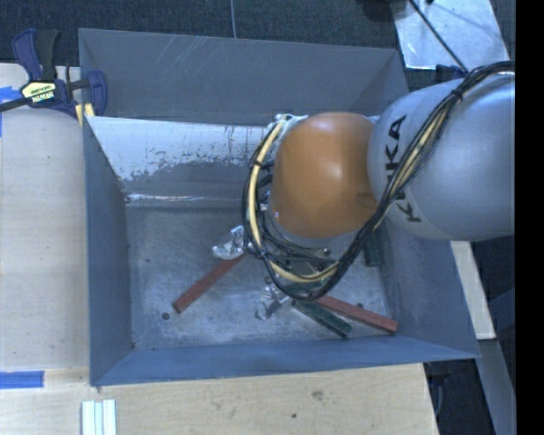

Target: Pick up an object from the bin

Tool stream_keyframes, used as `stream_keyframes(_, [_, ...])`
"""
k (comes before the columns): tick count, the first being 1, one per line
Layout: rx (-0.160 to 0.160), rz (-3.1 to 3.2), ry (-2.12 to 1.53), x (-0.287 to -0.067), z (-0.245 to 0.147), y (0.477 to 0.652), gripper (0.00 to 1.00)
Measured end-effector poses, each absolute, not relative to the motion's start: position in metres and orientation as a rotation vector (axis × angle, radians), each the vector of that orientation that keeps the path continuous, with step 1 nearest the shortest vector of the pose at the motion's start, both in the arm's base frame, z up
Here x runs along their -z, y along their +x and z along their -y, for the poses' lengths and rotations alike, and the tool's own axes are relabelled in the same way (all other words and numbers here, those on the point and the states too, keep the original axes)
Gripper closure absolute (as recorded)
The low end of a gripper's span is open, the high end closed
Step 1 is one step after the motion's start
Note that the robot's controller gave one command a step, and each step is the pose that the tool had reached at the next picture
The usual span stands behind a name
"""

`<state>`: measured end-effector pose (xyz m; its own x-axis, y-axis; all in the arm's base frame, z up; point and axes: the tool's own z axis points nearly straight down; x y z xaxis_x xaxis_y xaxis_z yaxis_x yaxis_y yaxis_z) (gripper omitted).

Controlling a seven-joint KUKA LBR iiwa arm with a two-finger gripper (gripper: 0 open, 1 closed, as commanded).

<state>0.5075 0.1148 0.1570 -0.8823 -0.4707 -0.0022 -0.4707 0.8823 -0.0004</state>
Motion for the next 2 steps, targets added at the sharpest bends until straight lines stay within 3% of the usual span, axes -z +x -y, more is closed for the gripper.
stream_keyframes(1, [-0.001,-3.046,-0.761,-0.157,-0.115,0.508,0.00])
stream_keyframes(2, [-0.001,-2.951,-1.032,-0.077,-0.153,0.540,1.00])
